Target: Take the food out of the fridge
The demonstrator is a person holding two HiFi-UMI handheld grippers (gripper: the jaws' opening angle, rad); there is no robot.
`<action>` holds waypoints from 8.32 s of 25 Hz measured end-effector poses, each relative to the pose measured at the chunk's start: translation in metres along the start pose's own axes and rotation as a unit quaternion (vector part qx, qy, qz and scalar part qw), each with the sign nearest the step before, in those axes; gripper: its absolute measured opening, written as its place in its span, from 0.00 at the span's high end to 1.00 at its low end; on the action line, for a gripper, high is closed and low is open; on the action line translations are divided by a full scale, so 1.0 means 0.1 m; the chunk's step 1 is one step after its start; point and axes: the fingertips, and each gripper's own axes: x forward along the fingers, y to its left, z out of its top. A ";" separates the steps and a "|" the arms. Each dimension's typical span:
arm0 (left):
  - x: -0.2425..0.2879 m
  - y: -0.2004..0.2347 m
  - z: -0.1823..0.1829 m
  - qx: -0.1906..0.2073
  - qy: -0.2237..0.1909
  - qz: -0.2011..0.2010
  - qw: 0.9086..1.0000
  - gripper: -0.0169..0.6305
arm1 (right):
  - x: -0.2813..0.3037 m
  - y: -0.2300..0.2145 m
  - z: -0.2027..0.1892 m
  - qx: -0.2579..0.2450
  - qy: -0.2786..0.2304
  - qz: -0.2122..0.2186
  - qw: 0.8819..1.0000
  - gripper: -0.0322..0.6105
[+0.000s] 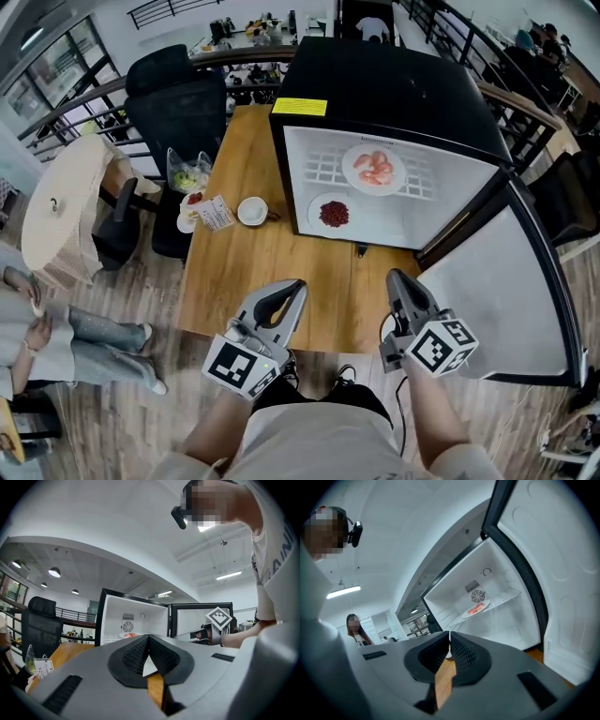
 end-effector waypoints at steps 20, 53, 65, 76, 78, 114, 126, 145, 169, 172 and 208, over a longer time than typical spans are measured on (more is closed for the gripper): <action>-0.24 0.86 -0.52 -0.041 0.048 0.030 0.998 0.96 | 1.62 -1.08 -1.19 0.370 0.053 -0.121 0.920 0.76; -0.19 1.25 -0.89 -0.063 0.092 0.035 0.993 0.96 | 2.08 -1.56 -1.57 0.492 -0.012 -0.136 0.860 0.90; -0.28 1.10 -0.79 -0.074 0.090 0.042 0.992 0.96 | 1.92 -1.35 -1.26 0.463 -0.050 -0.084 0.881 0.91; -0.32 0.81 -0.62 -0.046 0.066 0.037 0.996 0.96 | 1.19 -0.93 -1.04 0.449 -0.034 -0.039 0.892 0.91; -0.31 0.73 -0.61 -0.045 0.062 0.034 0.996 0.96 | 1.01 -0.85 -1.03 0.444 -0.024 -0.031 0.895 0.91; 0.21 -0.30 -0.91 -0.043 0.103 -0.042 0.993 0.96 | -0.73 -1.09 -2.77 0.459 0.134 -0.089 0.874 0.91; 0.27 -0.34 -0.94 -0.047 0.106 -0.055 0.992 0.96 | -0.89 -1.12 -2.90 0.459 0.165 -0.107 0.867 0.90; 0.26 -0.40 -0.98 -0.045 0.108 -0.063 0.991 0.96 | -1.00 -1.04 -3.13 0.425 0.253 -0.121 0.861 0.76; 0.03 -0.72 -0.36 -0.011 0.057 0.026 0.998 0.96 | -0.59 -0.14 -0.20 -0.094 0.037 0.030 0.994 0.92; 0.01 -0.72 -0.15 0.003 0.041 0.028 0.999 0.96 | -0.65 0.03 0.10 -0.121 0.005 0.042 0.992 0.92; -0.12 -0.53 0.13 0.012 -0.008 0.025 1.000 0.96 | -0.16 -0.01 0.40 0.004 -0.013 0.017 1.000 0.91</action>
